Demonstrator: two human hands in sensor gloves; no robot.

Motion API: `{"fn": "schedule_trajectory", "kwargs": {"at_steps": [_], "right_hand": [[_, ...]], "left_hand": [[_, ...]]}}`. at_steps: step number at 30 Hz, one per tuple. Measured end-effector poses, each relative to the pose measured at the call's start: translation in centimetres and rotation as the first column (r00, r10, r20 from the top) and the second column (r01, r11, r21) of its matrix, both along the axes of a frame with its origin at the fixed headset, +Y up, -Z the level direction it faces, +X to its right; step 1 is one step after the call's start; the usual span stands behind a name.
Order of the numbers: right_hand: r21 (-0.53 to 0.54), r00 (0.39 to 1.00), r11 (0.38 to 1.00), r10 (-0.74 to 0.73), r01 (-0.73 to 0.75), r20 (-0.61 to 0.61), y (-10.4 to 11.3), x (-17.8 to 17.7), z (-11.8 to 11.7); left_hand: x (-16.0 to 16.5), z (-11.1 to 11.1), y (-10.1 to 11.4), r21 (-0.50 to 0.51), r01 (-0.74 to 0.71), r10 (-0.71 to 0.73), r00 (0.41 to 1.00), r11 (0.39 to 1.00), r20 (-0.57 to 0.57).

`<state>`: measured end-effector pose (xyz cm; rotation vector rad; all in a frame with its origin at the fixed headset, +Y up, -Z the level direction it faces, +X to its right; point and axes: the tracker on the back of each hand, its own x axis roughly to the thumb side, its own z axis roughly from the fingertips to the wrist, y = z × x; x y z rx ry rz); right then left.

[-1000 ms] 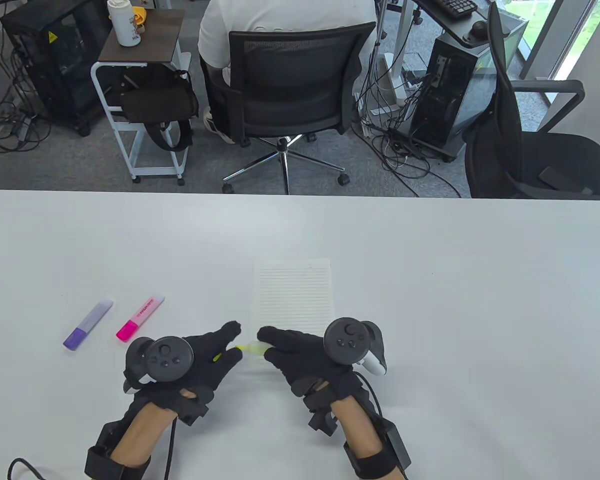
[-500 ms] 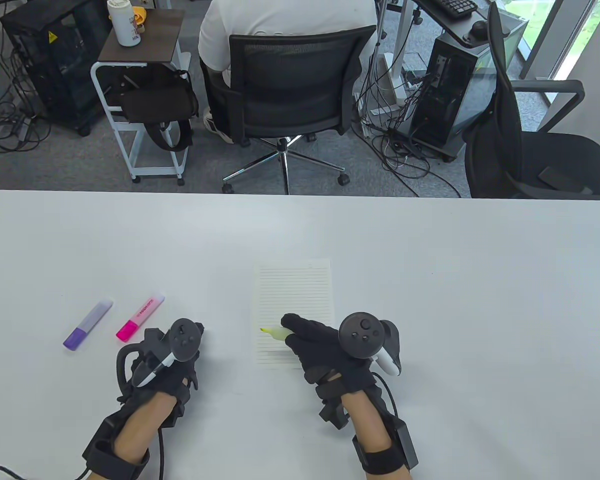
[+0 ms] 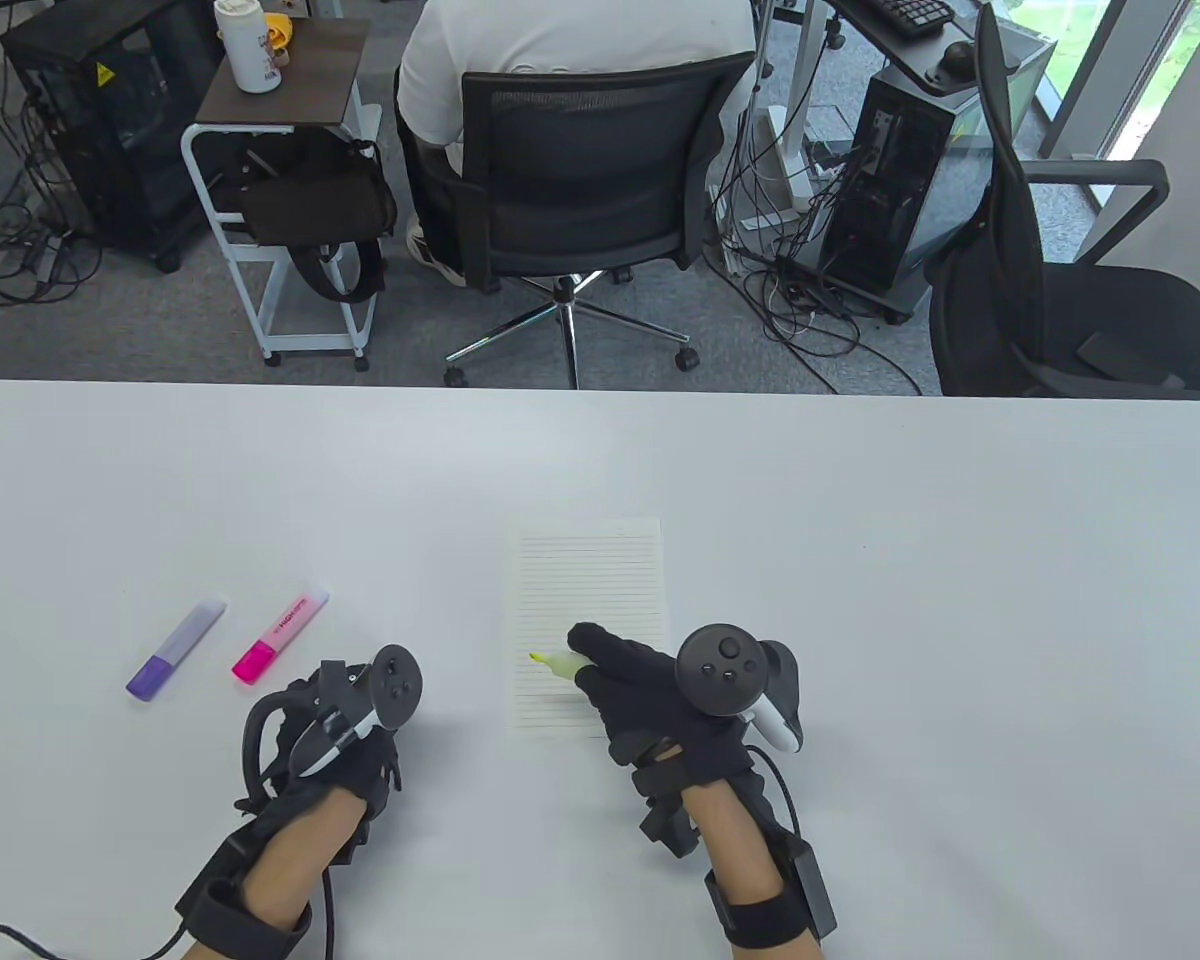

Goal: Apply highlighter ink on paper

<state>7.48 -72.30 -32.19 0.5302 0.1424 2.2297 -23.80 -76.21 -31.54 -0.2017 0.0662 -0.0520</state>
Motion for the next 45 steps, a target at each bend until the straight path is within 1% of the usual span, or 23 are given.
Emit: {"fn": "schedule_trajectory", "kwargs": {"at_steps": [4,7,9,11,12,13,14,15,19,22,23,24,28,32,37,45], "right_hand": [[0.004,1.0,1.0,0.003,-0.003,0.017,0.0,0.2,0.0],[0.012,0.999,1.0,0.019,-0.02,0.046,0.1,0.4,0.0],[0.022,0.997,0.999,0.028,-0.03,0.072,0.2,0.6,0.0],[0.044,0.99,0.998,0.045,-0.051,0.131,0.3,0.8,0.1],[0.051,0.988,0.997,0.054,-0.062,0.144,0.4,0.9,0.1],[0.058,0.985,0.995,0.067,-0.077,0.157,0.5,1.0,0.1],[0.063,0.983,0.994,0.08,-0.092,0.166,0.5,1.0,0.2],[0.071,0.979,0.99,0.109,-0.123,0.175,0.5,0.8,0.2],[0.055,0.967,0.977,0.195,-0.206,0.161,-0.1,0.0,0.1],[0.043,0.958,0.966,0.248,-0.257,0.143,-0.7,-0.8,-0.1],[0.043,0.953,0.96,0.27,-0.278,0.138,-0.8,-1.1,-0.2],[0.037,0.949,0.955,0.287,-0.294,0.134,-0.9,-1.3,-0.3],[0.016,0.93,0.934,0.352,-0.356,0.108,-1.4,-2.3,-0.5],[0.022,0.911,0.914,0.402,-0.405,0.095,-1.7,-3.3,-0.5],[0.021,0.894,0.897,0.437,-0.441,0.094,-2.1,-3.8,-0.5],[0.027,0.884,0.887,0.457,-0.462,0.094,-2.4,-4.2,-0.7]], "left_hand": [[0.1,0.2,-0.1,-0.026,-0.011,0.011,1.0,1.0,0.001],[0.4,0.6,0.2,0.022,-0.06,0.061,0.998,0.998,-0.017],[0.9,0.9,0.5,0.054,-0.074,0.074,0.997,0.996,0.008],[2.1,1.5,0.7,0.066,-0.104,0.098,0.992,0.992,0.083],[2.7,1.7,0.7,0.057,-0.125,0.116,0.985,0.991,0.13],[3.6,1.9,0.6,0.029,-0.149,0.14,0.969,0.988,0.202],[4.1,2.0,0.5,0.007,-0.164,0.157,0.955,0.987,0.25],[5.1,2.3,0.2,-0.024,-0.181,0.179,0.93,0.983,0.321],[7.3,2.6,-0.8,-0.097,-0.174,0.199,0.875,0.98,0.44],[7.8,2.6,-1.4,-0.152,-0.126,0.183,0.871,0.98,0.457],[7.8,2.6,-1.7,-0.186,-0.121,0.196,0.865,0.975,0.461],[7.8,2.7,-1.7,-0.2,-0.123,0.203,0.868,0.972,0.453],[7.5,2.5,-1.8,-0.213,-0.142,0.225,0.87,0.967,0.439],[7.5,2.5,-1.7,-0.214,-0.138,0.222,0.87,0.967,0.44],[7.5,2.6,-1.7,-0.218,-0.139,0.224,0.87,0.966,0.439],[7.6,2.5,-1.7,-0.23,-0.139,0.23,0.871,0.963,0.435]]}}
